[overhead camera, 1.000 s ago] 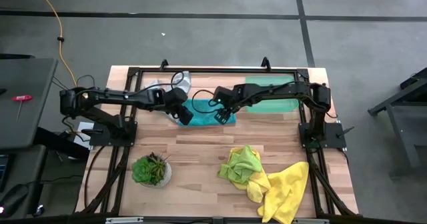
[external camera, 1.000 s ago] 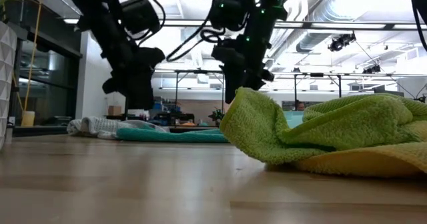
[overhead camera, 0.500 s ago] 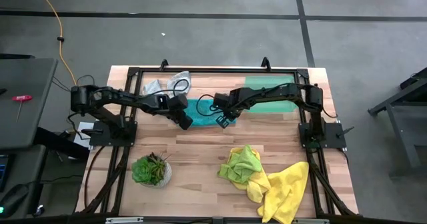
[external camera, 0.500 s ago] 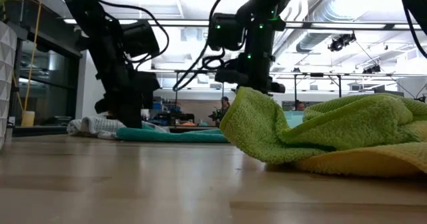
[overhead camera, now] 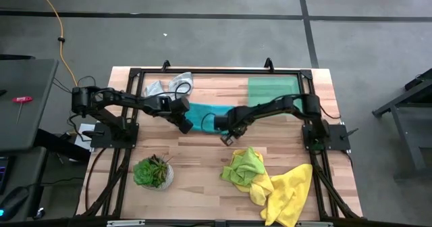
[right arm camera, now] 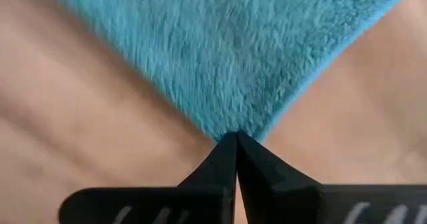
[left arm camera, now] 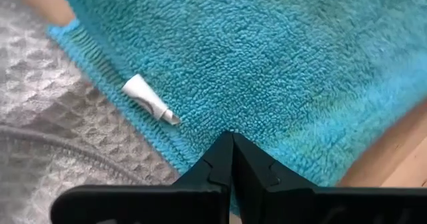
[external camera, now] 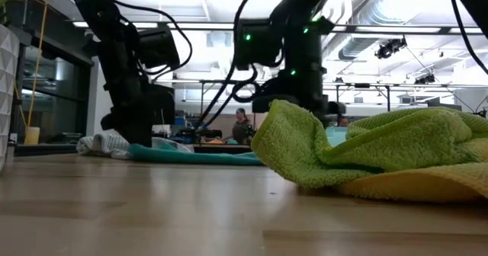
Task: Fold microfiber towels
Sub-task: Fold the blue towel
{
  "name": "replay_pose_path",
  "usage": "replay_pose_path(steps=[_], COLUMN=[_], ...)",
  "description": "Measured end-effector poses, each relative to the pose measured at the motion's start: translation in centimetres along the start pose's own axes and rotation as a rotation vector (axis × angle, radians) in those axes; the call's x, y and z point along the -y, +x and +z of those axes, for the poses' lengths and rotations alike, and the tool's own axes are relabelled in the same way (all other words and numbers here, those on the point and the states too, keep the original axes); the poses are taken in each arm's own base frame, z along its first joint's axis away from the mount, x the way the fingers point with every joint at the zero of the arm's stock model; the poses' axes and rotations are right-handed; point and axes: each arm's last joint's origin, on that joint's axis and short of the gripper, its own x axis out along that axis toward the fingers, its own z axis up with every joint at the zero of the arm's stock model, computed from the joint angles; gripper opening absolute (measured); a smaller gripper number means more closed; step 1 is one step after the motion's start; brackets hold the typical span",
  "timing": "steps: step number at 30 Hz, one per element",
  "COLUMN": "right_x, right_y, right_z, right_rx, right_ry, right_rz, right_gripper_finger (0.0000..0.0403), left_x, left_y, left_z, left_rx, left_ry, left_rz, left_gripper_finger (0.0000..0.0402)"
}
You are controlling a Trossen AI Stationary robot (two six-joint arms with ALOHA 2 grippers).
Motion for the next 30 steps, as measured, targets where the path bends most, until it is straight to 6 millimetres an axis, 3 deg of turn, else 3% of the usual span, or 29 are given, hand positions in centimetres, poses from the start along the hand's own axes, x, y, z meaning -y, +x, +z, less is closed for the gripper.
replay_pose_path(steps=[9, 13, 17, 22, 26, 30], right_x=[-0.4, 0.1, 0.8, 3.3, 5.1, 6.6], right_y=[-1.7, -3.3, -4.5, -4.0, -5.0, -6.3], right_z=[-2.5, -2.6, -2.9, -5.4, -7.1, -7.8], right_rx=[-0.003, 0.052, 0.092, 0.146, 0.28, 0.433], right_ry=[-0.04, -0.132, -0.27, -0.248, -0.17, -0.091], right_rz=[-0.101, -0.107, -0.095, 0.019, 0.187, 0.28], right_gripper_finger=[0.0001, 0.0, 0.0, 0.0, 0.0, 0.0], left_x=[0.8, 1.5, 2.0, 2.7, 3.3, 3.5], left_y=[-0.7, -3.0, -5.4, -6.2, -5.7, -5.2], left_z=[-0.5, 0.7, 0.6, -1.9, -3.9, -4.5], left_rx=[-0.046, 0.028, 0.107, 0.146, 0.121, 0.113], left_ry=[-0.007, 0.051, 0.176, 0.361, 0.468, 0.618], left_rz=[-0.058, -0.119, -0.173, -0.222, -0.23, -0.163], left_gripper_finger=[0.0, 0.0, 0.0, 0.0, 0.0001, 0.0019])
